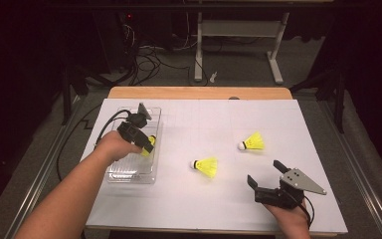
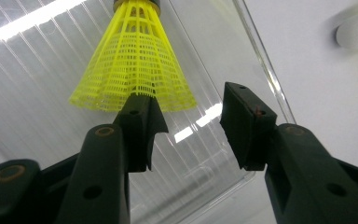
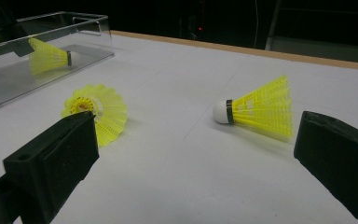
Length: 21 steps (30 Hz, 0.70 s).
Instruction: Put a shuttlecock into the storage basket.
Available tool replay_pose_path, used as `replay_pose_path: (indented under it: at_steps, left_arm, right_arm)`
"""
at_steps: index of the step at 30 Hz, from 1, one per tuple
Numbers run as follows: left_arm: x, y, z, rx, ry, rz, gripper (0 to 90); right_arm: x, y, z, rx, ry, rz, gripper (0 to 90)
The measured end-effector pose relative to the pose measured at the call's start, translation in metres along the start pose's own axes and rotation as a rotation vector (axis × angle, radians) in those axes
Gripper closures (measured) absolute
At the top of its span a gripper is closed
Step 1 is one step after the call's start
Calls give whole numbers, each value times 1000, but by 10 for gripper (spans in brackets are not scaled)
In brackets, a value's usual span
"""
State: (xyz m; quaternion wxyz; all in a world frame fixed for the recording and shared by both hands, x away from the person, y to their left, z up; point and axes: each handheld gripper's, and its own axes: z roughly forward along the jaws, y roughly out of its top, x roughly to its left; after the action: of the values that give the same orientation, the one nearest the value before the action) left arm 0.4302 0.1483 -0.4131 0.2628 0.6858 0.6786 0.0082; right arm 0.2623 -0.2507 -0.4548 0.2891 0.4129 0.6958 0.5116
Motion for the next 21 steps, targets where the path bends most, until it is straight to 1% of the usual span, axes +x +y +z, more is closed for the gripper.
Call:
replay_pose_path:
  at_steps: [1, 2, 4, 5, 7, 8, 9, 12, 15, 19, 21]
  left_arm:
    - [0, -1, -1, 3, -4, -6, 552]
    - [-2, -2, 2, -28, -6, -35, 544]
    - [-2, -5, 2, -46, -3, -31, 532]
    - [-3, -7, 1, -32, -1, -34, 528]
    - [-2, -8, -1, -24, -3, -31, 522]
    - [-1, -9, -4, -13, -5, -19, 519]
    - [1, -10, -7, 16, -5, 5, 517]
    - [3, -13, -10, 27, -2, 5, 508]
    - [3, -15, -12, 27, 5, 15, 499]
    - [3, -17, -16, 24, 5, 21, 489]
    - [2, -19, -18, 26, 7, 30, 480]
  right_arm:
    - [0, 0, 0, 0, 0, 0, 2]
    - [0, 0, 0, 0, 0, 0, 2]
    - [0, 0, 0, 1, 0, 1, 1]
    - [0, 0, 0, 0, -1, 0, 2]
    - [0, 0, 0, -2, -1, -2, 2]
    - [0, 0, 0, 0, -1, -1, 2]
    - [0, 0, 0, 1, 0, -2, 2]
    - [0, 0, 0, 2, 2, -2, 2]
    - [0, 0, 0, 2, 2, -3, 2]
    - [0, 0, 0, 2, 1, -2, 2]
    - [1, 0, 0, 3, 0, -2, 2]
